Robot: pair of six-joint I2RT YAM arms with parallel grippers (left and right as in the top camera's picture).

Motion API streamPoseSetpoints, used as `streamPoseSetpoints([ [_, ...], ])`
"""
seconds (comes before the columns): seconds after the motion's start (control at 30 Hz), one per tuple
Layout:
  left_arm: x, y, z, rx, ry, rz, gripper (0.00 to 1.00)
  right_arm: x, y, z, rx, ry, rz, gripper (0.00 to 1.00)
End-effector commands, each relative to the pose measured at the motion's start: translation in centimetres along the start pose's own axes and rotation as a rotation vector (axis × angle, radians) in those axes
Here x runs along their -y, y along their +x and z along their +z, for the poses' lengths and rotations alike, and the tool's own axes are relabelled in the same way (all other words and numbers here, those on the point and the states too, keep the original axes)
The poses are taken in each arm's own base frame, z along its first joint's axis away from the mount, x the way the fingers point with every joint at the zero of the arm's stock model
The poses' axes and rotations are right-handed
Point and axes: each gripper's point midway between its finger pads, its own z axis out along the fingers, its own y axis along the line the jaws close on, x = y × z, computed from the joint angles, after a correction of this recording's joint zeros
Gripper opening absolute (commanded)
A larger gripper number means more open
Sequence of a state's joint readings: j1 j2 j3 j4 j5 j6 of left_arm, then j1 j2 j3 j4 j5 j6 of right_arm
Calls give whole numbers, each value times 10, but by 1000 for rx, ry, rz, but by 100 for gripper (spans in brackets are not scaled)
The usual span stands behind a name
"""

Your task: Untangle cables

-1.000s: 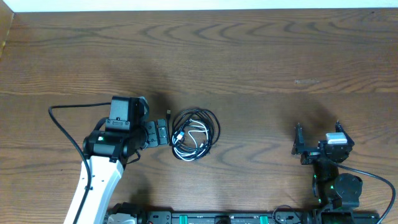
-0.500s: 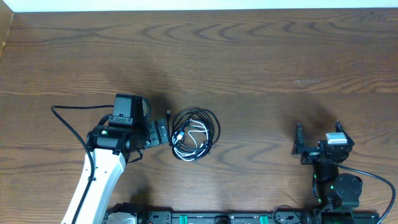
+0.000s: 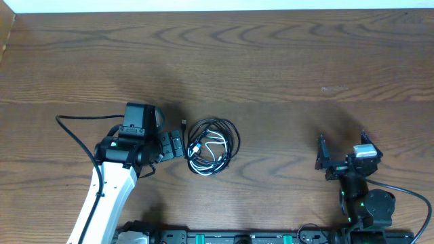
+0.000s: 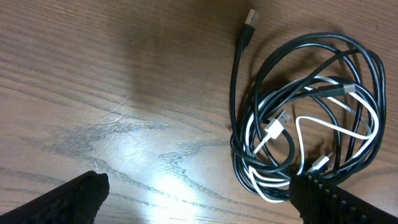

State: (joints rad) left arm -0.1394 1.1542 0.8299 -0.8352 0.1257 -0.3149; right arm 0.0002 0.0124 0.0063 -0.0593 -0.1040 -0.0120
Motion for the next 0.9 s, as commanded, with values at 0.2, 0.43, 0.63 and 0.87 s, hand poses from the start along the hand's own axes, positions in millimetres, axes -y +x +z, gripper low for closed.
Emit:
streamPoseSetpoints([
  [0.2, 4, -12, -6, 38, 9, -39, 98, -21, -35, -10, -57, -107, 170, 99],
  [0.43, -8, -18, -6, 71, -52, -99, 98, -43, -80, -11, -285, -223, 217, 99],
  [0.63, -29, -24, -8, 84, -78, -205, 97, -77, -114, 4, -432, -442, 280, 99],
  [0.87, -55, -33, -12, 112, -105, -304, 98, -109, -132, 32, -482, -680, 368, 99],
])
